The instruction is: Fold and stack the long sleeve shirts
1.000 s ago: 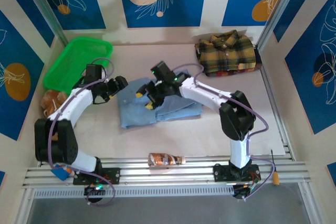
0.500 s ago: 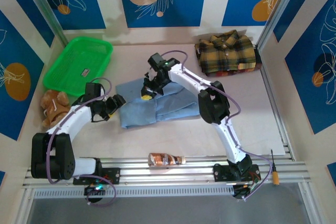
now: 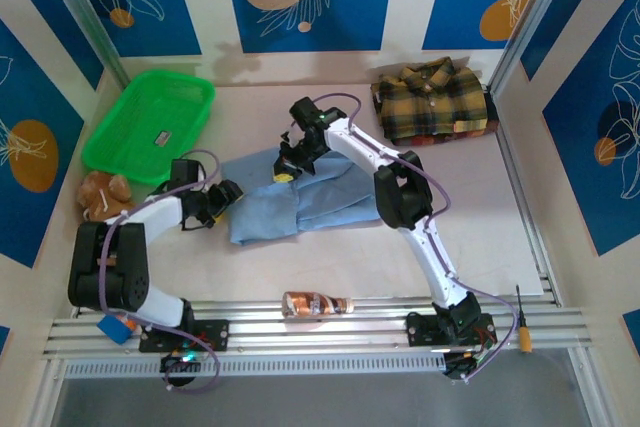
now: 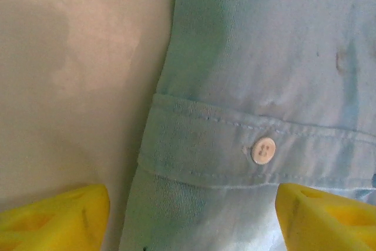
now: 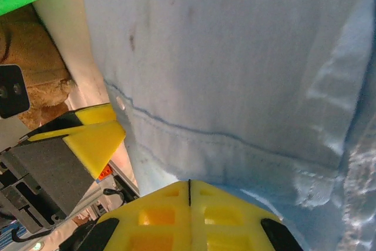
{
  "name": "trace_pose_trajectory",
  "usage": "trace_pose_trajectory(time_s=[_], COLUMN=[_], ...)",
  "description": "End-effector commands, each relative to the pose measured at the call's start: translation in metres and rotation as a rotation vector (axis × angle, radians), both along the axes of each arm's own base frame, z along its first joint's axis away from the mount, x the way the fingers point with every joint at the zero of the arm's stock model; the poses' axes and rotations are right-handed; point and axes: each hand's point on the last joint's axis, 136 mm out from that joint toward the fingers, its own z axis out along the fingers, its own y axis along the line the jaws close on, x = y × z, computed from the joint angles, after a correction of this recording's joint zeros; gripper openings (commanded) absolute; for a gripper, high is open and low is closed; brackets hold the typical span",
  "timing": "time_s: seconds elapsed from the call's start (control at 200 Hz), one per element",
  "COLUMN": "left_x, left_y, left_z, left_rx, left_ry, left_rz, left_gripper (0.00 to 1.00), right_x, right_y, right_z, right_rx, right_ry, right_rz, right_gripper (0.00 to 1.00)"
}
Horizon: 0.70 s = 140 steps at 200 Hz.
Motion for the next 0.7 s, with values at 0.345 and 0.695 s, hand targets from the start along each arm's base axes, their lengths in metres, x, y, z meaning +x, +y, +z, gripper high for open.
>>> trace_pose_trajectory(time_s=[0.345, 0.695], left_x=[0.025, 0.028], left_y=[-0.008, 0.0], left_z=[-0.001, 0.016], left_rx=[-0.038, 0.091], left_ry=[-0.044, -0.02], left_rz=[-0.013, -0.07], left_gripper=[0.48, 0.07], right_x=[0.002, -0.001], right_y=[-0.016, -0.024], right_z=[-0.057, -0.074], right_rx=[-0.093, -0.118], right_ry=[0.07, 0.102], right_rz=[-0.031, -0.056], right_gripper=[0.01, 0.01])
